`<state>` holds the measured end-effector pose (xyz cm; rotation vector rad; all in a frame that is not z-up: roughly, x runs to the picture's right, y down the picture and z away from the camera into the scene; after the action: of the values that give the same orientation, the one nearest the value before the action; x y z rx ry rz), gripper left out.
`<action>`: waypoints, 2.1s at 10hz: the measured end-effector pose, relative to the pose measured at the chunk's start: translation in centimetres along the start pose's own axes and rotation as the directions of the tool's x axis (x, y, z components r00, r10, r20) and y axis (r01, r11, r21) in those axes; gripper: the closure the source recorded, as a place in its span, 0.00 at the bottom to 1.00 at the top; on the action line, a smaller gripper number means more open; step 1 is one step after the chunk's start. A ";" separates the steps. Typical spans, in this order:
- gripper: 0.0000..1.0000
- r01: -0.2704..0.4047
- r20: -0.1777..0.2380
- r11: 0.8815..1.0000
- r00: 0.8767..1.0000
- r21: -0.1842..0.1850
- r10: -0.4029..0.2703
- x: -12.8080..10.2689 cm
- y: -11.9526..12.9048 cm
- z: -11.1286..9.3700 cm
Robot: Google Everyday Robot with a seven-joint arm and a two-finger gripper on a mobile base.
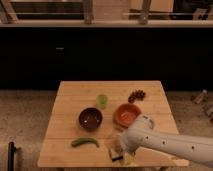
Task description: Place eraser in plastic cup
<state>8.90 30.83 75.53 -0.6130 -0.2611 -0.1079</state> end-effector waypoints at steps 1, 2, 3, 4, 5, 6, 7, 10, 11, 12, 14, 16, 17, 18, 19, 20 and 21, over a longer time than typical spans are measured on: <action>0.20 -0.001 -0.001 1.000 1.000 -0.001 0.001 0.0 0.0 0.1; 0.20 -0.001 -0.001 1.000 1.000 -0.001 0.001 0.0 0.0 0.2; 0.20 0.001 -0.002 1.000 1.000 -0.003 -0.001 0.0 -0.1 0.3; 0.20 0.004 -0.003 1.000 1.000 -0.003 -0.004 -0.1 -0.1 0.3; 0.20 0.006 -0.003 1.000 1.000 -0.006 -0.006 -0.1 -0.2 0.4; 0.22 0.007 -0.004 1.000 1.000 -0.006 -0.007 -0.2 -0.2 0.4; 0.27 0.008 -0.006 1.000 1.000 -0.001 -0.008 -0.2 -0.2 0.4; 0.58 0.020 -0.023 0.999 1.000 0.032 -0.019 -0.4 0.1 0.2; 0.67 0.026 -0.033 0.999 0.999 0.043 -0.025 -0.3 0.0 0.1; 0.80 0.028 -0.036 0.999 0.999 0.047 -0.026 -0.5 0.1 0.1; 0.96 0.035 -0.038 0.998 0.999 0.049 -0.033 -0.6 0.0 0.0; 1.00 0.060 -0.030 0.997 0.998 0.043 -0.059 -0.7 -0.1 0.0; 1.00 0.066 -0.027 0.997 0.998 0.039 -0.065 -0.6 -0.1 0.0; 1.00 0.075 -0.024 0.997 0.997 0.030 -0.074 -0.5 -0.1 0.0; 1.00 0.086 -0.021 0.996 0.996 0.023 -0.085 -0.6 -0.2 0.0; 1.00 0.097 -0.017 0.995 0.995 0.019 -0.096 -0.7 -0.3 -0.1; 1.00 0.108 -0.014 0.994 0.994 0.011 -0.108 -0.7 -0.4 -0.4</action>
<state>8.27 30.32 75.24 -0.5859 -0.2816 -0.2145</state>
